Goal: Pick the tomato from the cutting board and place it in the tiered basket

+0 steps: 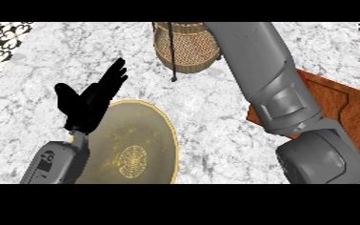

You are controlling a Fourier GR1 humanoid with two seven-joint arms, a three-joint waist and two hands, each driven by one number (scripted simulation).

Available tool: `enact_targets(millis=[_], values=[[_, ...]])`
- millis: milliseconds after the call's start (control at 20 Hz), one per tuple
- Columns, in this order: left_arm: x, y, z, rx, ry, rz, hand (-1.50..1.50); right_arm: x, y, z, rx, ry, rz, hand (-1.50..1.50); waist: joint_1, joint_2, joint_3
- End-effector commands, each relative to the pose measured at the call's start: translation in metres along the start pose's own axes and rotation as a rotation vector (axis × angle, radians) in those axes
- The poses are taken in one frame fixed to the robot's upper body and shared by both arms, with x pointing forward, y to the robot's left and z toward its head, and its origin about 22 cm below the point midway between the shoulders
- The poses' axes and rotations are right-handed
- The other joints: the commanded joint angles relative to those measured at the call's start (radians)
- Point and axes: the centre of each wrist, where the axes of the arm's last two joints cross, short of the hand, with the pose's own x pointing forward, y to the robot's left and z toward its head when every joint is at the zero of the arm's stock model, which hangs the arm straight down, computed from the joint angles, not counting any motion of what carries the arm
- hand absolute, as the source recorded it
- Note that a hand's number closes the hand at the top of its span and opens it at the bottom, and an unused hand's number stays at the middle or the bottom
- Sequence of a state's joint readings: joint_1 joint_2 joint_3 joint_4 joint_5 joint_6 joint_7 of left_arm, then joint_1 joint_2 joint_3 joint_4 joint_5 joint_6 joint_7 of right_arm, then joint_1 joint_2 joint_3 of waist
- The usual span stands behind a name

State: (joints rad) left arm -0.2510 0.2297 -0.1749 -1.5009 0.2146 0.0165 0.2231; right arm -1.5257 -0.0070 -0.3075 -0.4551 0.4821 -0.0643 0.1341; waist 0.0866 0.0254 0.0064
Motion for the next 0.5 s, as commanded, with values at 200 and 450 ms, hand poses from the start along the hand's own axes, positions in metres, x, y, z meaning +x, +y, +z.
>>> enact_targets(millis=[200, 450], values=[[-0.009, -0.021, 0.0, -0.034, 0.036, 0.033, 0.0, -0.002, 0.016, -0.003, -0.032, -0.148, -0.104, -1.5, 0.018, 0.001, -0.009], [-0.023, -0.008, 0.009, -0.004, 0.066, 0.046, 0.0, 0.025, 0.015, -0.006, -0.214, -0.164, -0.121, -1.5, 0.001, -0.007, -0.009]])
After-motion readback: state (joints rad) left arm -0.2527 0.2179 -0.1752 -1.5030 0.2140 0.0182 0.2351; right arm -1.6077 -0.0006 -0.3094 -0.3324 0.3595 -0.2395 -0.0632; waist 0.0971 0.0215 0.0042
